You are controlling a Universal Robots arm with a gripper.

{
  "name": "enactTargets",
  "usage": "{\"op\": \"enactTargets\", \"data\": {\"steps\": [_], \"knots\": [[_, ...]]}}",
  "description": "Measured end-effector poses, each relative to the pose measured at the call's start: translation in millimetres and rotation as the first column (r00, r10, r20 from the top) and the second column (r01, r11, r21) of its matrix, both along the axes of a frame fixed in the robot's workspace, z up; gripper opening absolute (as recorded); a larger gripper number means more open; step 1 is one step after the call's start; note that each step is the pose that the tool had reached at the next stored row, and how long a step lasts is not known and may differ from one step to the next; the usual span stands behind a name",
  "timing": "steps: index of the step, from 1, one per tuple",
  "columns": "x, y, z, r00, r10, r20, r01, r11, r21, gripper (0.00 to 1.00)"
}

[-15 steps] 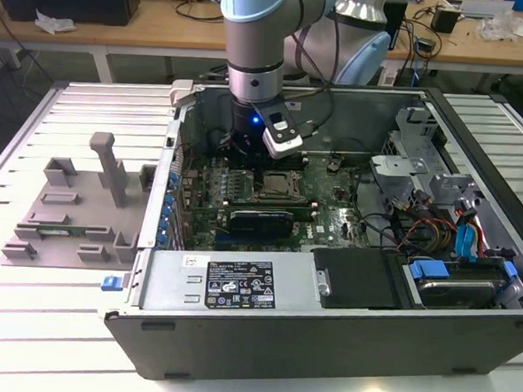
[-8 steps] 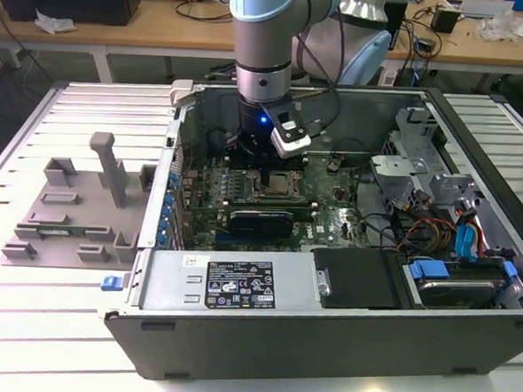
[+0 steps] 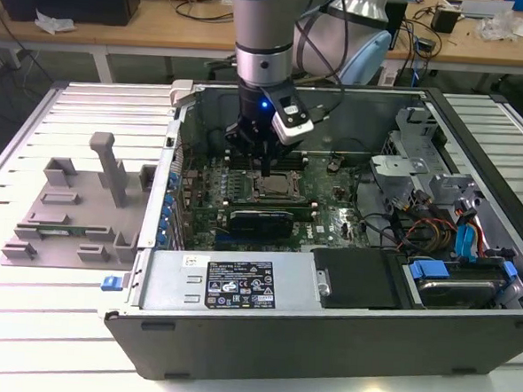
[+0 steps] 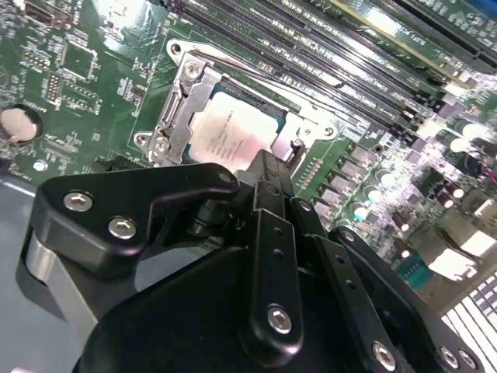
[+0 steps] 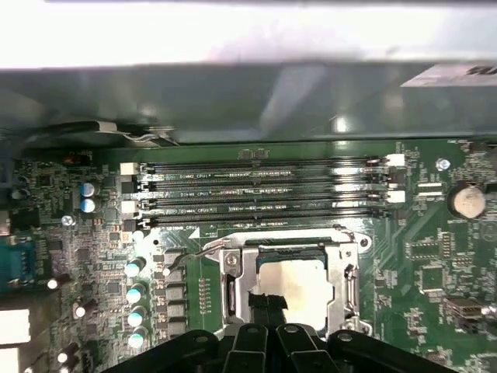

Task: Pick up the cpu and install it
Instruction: 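Close the cpu cover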

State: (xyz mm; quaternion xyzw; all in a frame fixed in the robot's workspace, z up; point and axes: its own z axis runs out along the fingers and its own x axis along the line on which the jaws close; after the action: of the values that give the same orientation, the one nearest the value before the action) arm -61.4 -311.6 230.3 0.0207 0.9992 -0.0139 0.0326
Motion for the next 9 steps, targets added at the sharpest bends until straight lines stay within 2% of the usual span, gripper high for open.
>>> {"op": "enactTargets", "data": {"steps": [1,4,7,9], "knots": [[0.0,0.0,6.5,1.0000,0.000,0.0000,0.000,1.0000,-0.0001,0.11],[4.6,0.0,8.2,1.0000,0.000,-0.0014,0.000,1.0000,-0.0025,0.11],[16.5,-0.1,9.0,1.0000,0.000,-0.0092,0.000,1.0000,-0.0067,0.11],[17.1,0.0,16.5,1.0000,0.000,-0.0091,0.000,1.0000,-0.0064,0.11]]}}
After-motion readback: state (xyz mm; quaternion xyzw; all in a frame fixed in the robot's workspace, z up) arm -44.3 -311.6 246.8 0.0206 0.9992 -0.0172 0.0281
